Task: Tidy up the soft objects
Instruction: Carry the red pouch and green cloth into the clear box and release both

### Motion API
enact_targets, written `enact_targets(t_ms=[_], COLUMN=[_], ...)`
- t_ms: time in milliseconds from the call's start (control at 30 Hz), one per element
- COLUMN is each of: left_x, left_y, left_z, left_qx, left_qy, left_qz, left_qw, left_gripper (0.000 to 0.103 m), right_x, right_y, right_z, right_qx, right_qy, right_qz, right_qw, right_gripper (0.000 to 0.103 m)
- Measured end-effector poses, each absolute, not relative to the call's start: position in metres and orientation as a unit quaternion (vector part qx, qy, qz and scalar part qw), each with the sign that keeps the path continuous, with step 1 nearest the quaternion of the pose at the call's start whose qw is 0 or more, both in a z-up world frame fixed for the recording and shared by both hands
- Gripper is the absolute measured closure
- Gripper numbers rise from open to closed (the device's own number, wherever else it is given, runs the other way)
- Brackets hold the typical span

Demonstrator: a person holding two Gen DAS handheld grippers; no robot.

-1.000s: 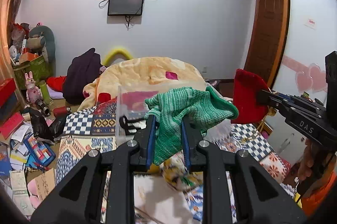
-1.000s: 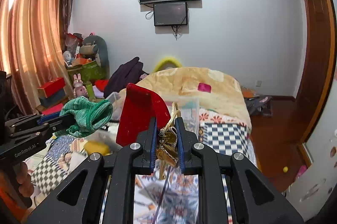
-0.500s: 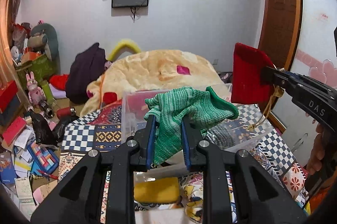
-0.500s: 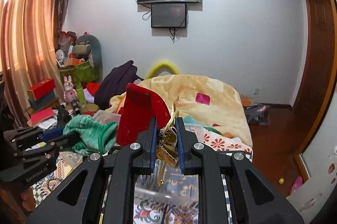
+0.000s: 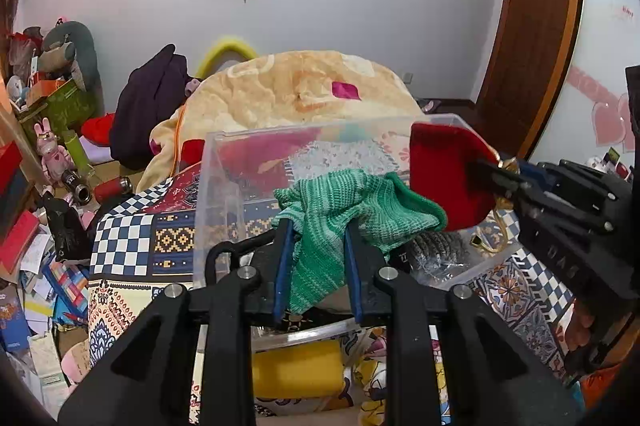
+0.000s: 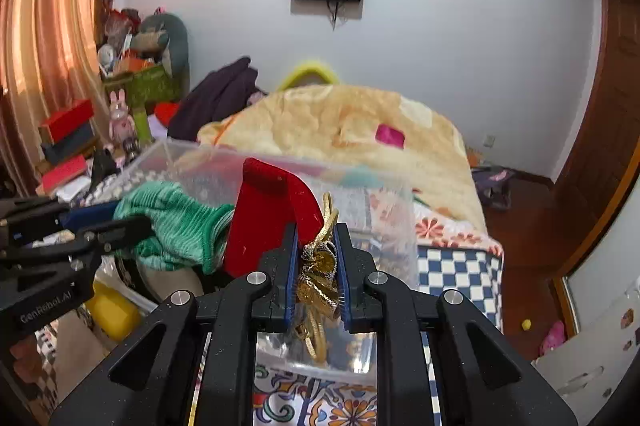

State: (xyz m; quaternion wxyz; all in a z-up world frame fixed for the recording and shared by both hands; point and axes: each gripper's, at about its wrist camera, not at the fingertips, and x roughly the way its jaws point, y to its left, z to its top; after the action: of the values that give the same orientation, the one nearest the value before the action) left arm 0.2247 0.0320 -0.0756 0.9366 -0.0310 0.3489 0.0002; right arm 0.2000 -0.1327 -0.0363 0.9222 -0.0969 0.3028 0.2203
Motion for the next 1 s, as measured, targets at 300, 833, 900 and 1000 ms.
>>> enact_targets(t_ms=[300,833,900,1000], left_x=[0.221,0.159,0.149,0.132], left_y=[0.027,0.034,0.035,0.036], left_z=[-0.080,-0.036,-0.031,-0.032], left_qx=[-0.027,-0.016,-0.015,-0.013], left_qy=[0.357,0.264,0.249,0.236], left_qz=[-0.004,0.000,0.003,0.003], left_qw=[0.934,0.964,0.968,0.972], left_gripper=[0.071,0.022,0.016,0.008], right_x=[0.207,0.175,0.165,0.152], right_y=[-0.134,-0.157,-0.158,-0.159], right_z=[-0.045,-0.019,-0.015,-0.012], right_qx=[-0.112,-0.073,-0.069,-0.058], right_qy=[0.338,0.302,0.291,0.276], right_qz=[0.222,0.258,0.265,0.272], right_qw=[0.908,0.915,0.917,0.920], right_gripper=[0.085,0.042,0.040,0.029])
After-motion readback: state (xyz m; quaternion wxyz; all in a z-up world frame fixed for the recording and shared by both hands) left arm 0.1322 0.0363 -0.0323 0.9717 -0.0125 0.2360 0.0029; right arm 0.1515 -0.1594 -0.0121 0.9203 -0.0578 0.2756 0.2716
